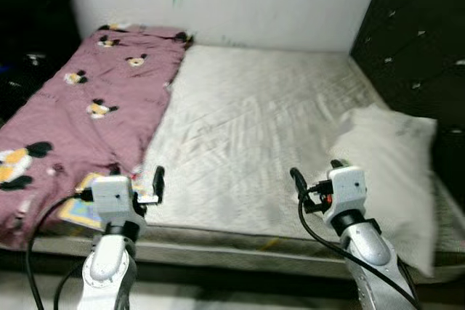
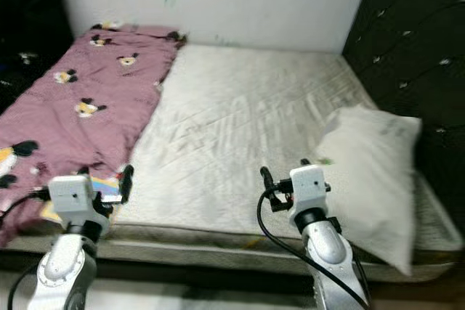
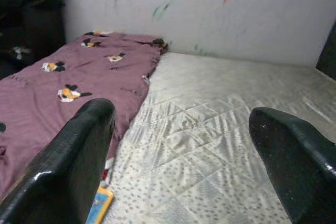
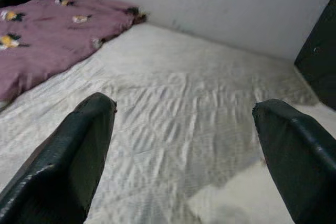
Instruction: Clean up the room
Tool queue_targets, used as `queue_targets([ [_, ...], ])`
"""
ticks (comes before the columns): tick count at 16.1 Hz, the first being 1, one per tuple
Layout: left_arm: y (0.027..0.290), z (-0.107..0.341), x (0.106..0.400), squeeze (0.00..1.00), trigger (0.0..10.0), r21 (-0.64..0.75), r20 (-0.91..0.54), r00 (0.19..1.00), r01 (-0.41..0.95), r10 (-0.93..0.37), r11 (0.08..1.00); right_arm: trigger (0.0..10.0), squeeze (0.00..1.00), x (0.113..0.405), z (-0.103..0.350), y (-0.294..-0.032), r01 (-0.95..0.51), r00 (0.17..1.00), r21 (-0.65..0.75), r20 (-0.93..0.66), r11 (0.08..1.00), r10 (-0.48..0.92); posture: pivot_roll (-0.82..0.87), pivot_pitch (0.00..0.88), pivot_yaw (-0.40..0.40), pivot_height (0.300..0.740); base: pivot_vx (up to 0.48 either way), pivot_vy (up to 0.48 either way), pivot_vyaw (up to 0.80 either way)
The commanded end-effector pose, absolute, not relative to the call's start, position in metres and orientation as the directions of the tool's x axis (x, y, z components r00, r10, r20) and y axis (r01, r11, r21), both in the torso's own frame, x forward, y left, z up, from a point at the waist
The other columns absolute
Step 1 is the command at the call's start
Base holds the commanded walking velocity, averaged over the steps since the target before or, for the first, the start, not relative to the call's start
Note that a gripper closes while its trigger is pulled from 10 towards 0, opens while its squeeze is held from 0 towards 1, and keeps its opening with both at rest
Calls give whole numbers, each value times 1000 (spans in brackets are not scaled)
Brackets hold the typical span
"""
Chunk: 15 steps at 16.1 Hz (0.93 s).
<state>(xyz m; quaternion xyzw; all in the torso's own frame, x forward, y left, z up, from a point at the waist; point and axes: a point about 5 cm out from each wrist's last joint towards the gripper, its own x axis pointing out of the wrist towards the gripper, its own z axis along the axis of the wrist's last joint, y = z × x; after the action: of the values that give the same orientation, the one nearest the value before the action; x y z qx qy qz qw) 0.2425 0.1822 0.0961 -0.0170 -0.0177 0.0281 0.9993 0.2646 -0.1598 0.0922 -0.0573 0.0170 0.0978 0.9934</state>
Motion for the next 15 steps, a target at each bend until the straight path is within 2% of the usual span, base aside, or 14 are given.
queue_targets([
  [1,184,98,243,0,10000,-27,49,998,-43,44,999,10000,0,267,97,-153,-212,977,-114,-31,971,210,31,19,-24,740,0,0,0],
  [9,177,100,244,0,10000,-42,70,997,21,-18,999,10000,0,273,100,-149,-221,975,-108,-17,969,220,32,13,-32,740,0,0,0],
  [15,175,100,244,0,10000,-49,74,997,38,-34,998,10000,0,273,99,-147,-221,975,-101,-16,970,221,32,12,-30,740,255,0,0],
])
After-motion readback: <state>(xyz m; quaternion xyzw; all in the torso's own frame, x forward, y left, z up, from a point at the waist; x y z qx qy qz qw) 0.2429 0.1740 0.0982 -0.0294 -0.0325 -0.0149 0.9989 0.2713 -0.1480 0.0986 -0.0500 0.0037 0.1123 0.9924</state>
